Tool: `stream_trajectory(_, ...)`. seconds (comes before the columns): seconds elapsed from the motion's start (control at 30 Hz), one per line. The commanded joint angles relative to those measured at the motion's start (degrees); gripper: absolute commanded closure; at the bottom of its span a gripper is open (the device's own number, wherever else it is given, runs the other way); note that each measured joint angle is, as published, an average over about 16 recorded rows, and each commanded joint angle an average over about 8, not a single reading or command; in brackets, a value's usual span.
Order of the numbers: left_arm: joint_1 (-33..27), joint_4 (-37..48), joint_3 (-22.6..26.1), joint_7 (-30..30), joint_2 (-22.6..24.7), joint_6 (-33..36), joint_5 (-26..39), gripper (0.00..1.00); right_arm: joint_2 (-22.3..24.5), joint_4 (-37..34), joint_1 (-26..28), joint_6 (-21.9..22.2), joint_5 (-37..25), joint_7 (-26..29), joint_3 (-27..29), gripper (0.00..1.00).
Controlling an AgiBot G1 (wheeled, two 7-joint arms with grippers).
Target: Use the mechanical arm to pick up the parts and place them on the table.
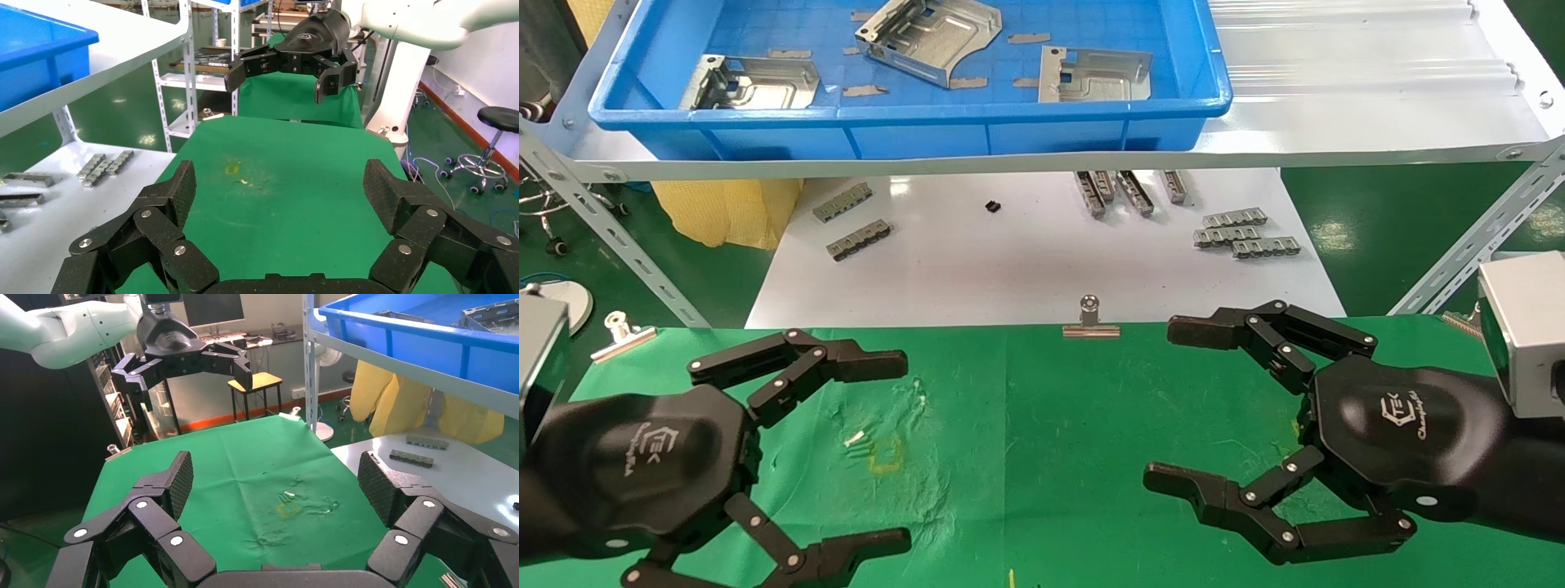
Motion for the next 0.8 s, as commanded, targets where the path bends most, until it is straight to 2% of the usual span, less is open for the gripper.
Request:
stream_trajectory(0.03, 0.0, 0.0, 0.0, 0.0, 0.0, 0.0, 0.0, 0.0, 0.0, 0.0, 0.0, 0.0, 0.0, 0.0, 0.0, 0.0)
stream_trajectory(0.63, 0.0, 0.0, 0.0, 0.0, 0.0, 0.0, 0.0, 0.0, 0.0, 0.0, 0.0, 0.0, 0.0, 0.0, 0.0, 0.0)
stream_trajectory(0.8, 0.0, 0.0, 0.0, 0.0, 0.0, 0.0, 0.0, 0.0, 0.0, 0.0, 0.0, 0.0, 0.0, 0.0, 0.0, 0.62)
